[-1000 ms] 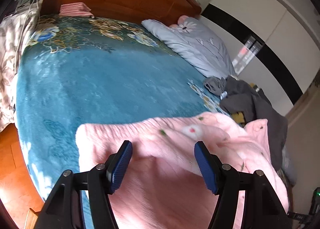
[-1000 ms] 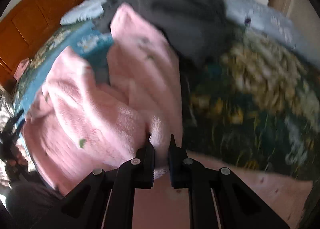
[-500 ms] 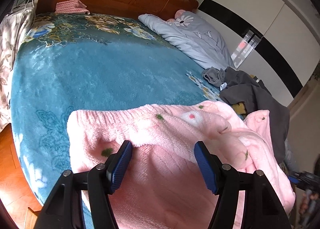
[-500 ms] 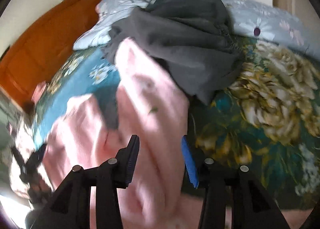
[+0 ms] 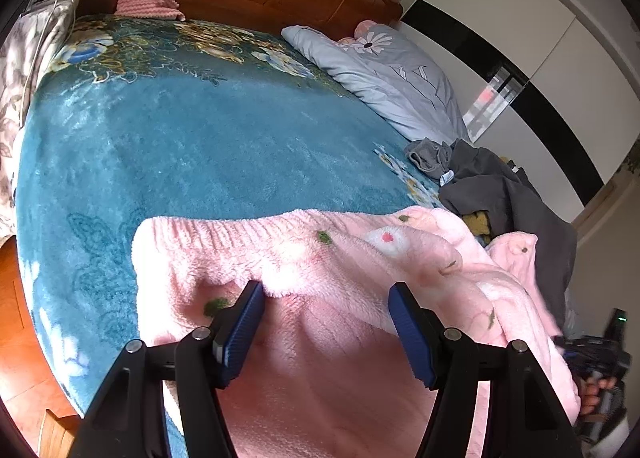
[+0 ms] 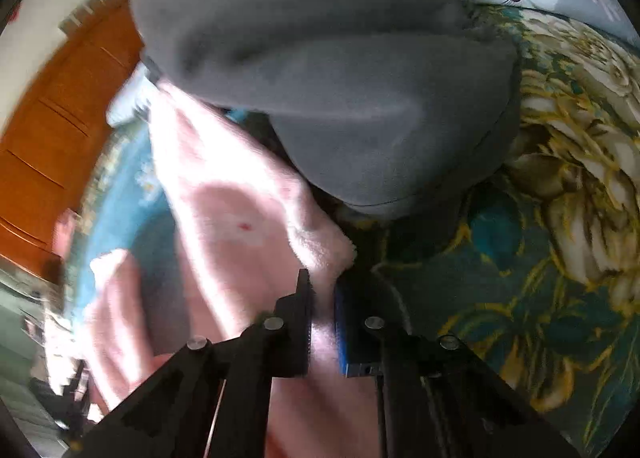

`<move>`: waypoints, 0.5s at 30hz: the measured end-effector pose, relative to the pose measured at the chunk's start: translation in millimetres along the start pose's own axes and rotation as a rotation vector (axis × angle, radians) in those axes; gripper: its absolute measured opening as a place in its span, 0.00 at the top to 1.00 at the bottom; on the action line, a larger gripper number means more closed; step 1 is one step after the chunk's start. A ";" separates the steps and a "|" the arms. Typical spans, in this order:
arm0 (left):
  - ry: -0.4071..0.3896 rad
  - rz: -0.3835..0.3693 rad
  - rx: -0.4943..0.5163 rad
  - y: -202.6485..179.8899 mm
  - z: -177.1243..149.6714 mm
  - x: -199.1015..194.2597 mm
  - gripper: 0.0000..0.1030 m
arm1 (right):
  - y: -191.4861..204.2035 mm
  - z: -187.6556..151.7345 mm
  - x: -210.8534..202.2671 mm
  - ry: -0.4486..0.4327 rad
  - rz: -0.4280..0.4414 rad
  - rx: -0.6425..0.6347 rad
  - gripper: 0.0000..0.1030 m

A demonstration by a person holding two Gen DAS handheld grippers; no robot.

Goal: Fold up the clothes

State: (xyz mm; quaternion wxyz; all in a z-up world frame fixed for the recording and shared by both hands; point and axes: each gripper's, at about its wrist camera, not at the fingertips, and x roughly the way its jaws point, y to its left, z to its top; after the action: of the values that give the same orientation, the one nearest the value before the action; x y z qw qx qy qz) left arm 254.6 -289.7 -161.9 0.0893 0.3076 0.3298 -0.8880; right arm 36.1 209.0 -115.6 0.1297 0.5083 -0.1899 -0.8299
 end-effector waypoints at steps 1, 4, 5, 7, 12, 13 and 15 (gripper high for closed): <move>0.002 -0.002 -0.004 0.8 0.0 0.2 0.34 | 0.2 -1.3 -17.9 -0.033 0.033 0.006 0.91; 0.003 -0.002 -0.006 1.9 -0.5 0.3 0.34 | -1.8 -9.5 -88.3 -0.153 0.105 0.011 0.92; 0.003 -0.001 -0.006 2.1 -0.8 0.3 0.34 | -3.4 -13.8 -115.3 -0.201 0.121 0.010 0.92; 0.003 0.000 -0.005 2.3 -1.3 0.3 0.34 | -9.1 -24.2 -172.4 -0.312 0.141 0.014 0.92; 0.014 0.003 -0.003 2.5 -1.9 3.8 0.34 | -30.9 -74.3 -294.5 -0.639 0.128 0.077 0.92; 0.016 0.007 0.001 1.8 -2.0 4.2 0.34 | -34.4 -77.4 -296.2 -0.644 0.095 0.090 0.92; 0.016 0.009 0.008 1.1 -2.4 3.1 0.34 | -41.5 -81.8 -295.1 -0.639 0.024 0.116 0.92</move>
State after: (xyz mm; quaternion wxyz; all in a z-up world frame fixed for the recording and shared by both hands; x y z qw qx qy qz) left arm 253.6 -288.9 -165.7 0.0895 0.3164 0.3257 -0.8864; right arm 240.9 351.6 66.7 0.0442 0.2262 -0.2742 -0.9336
